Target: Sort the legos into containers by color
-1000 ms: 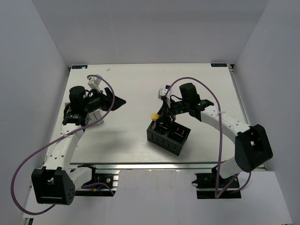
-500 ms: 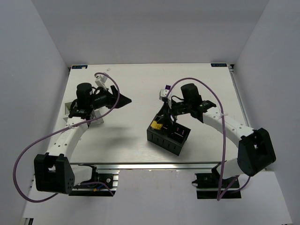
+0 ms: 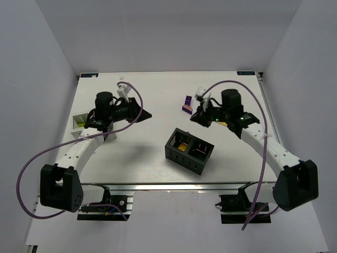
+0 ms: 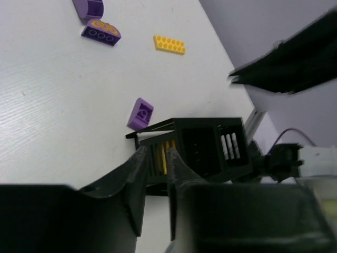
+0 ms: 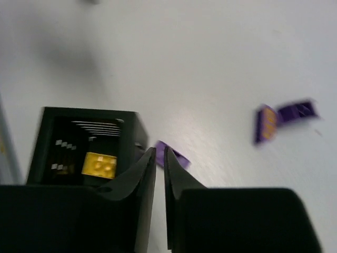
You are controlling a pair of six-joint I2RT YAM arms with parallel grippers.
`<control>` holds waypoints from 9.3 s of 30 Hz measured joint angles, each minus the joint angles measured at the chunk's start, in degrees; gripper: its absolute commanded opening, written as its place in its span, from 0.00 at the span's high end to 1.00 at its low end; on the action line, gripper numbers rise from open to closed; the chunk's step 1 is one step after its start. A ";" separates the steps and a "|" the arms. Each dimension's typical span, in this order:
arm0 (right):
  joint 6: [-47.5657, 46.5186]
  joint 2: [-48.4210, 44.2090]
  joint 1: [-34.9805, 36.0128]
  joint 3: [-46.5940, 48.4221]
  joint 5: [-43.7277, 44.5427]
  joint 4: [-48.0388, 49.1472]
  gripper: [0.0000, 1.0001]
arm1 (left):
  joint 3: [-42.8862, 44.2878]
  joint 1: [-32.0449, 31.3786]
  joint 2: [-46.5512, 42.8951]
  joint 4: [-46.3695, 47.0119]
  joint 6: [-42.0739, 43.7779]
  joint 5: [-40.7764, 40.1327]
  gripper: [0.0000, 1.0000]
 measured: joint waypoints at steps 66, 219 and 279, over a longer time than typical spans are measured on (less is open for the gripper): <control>-21.22 30.60 -22.18 30.86 13.38 -30.71 0.93 | -7.98 -0.33 -7.13 -3.21 12.81 -3.48 0.20; 18.60 -5.99 -37.22 -9.11 -8.04 9.25 0.51 | 19.45 -39.69 18.45 -17.27 18.21 -9.99 0.47; 5.07 51.93 -4.48 54.05 24.46 -26.01 0.26 | 21.03 -33.42 -6.23 -40.81 -13.57 -73.72 0.02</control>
